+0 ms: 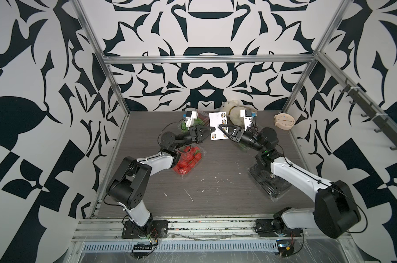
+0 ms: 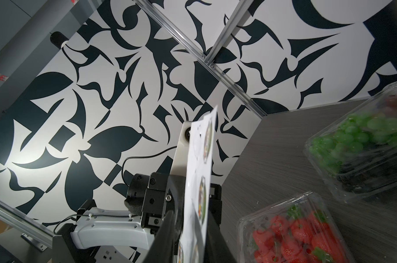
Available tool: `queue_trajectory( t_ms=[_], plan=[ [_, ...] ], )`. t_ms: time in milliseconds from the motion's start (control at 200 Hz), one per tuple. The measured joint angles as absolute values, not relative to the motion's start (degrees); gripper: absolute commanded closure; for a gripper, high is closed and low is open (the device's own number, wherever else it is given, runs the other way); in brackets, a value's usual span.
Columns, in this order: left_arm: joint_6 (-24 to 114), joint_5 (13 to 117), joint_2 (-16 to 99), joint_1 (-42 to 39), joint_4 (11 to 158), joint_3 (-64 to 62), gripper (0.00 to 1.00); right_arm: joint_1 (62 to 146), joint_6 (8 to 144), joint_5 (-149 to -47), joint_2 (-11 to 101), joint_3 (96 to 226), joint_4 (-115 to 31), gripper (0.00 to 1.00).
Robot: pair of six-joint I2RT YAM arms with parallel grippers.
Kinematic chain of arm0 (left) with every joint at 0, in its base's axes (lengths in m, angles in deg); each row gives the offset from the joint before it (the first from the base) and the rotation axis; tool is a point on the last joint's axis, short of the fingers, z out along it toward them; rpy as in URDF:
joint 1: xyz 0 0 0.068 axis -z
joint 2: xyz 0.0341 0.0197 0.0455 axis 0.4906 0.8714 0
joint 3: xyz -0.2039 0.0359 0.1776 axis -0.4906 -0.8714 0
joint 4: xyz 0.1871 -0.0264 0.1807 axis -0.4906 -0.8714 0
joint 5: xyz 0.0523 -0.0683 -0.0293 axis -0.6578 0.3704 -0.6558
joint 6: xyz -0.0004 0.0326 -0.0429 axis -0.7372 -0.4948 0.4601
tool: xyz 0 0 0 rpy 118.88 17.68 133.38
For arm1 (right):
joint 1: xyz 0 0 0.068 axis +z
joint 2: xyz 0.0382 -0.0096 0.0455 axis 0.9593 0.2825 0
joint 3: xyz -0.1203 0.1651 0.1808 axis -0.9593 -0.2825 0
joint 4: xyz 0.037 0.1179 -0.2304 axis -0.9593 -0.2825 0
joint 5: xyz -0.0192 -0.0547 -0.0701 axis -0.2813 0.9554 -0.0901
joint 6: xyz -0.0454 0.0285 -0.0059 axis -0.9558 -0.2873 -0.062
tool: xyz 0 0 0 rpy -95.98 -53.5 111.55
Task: Label fruit boxes
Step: Adjust the label sticker.
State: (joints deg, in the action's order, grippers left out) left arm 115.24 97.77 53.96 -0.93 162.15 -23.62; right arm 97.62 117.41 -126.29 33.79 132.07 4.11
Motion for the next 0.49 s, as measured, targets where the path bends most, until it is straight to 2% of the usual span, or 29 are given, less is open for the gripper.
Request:
queue_trajectory(
  t_ms=[130, 230, 300, 395, 465, 495],
  plan=[
    [115.2, 97.9, 54.0, -0.9, 162.1, -23.6, 1.00, 97.7, 117.9, -126.7, 34.5, 132.1, 4.5, 0.76],
    [115.2, 97.9, 54.0, -0.9, 162.2, -23.6, 1.00, 97.7, 118.7, -127.3, 35.3, 132.1, 5.3, 0.81],
    [115.2, 97.9, 54.0, -0.9, 162.1, -23.6, 1.00, 97.7, 119.3, -127.7, 35.9, 132.1, 6.1, 0.89],
    [115.2, 97.9, 54.4, -0.9, 162.1, -23.4, 1.00, 97.7, 120.2, -128.2, 36.4, 132.1, 7.1, 0.91],
    [115.3, 97.9, 54.7, -0.9, 162.1, -23.1, 1.00, 97.7, 120.4, -128.4, 36.5, 132.1, 7.7, 1.00],
    [115.3, 97.9, 54.8, -0.9, 162.1, -23.1, 1.00, 97.7, 120.6, -128.6, 36.6, 132.1, 7.9, 1.00]
  ],
)
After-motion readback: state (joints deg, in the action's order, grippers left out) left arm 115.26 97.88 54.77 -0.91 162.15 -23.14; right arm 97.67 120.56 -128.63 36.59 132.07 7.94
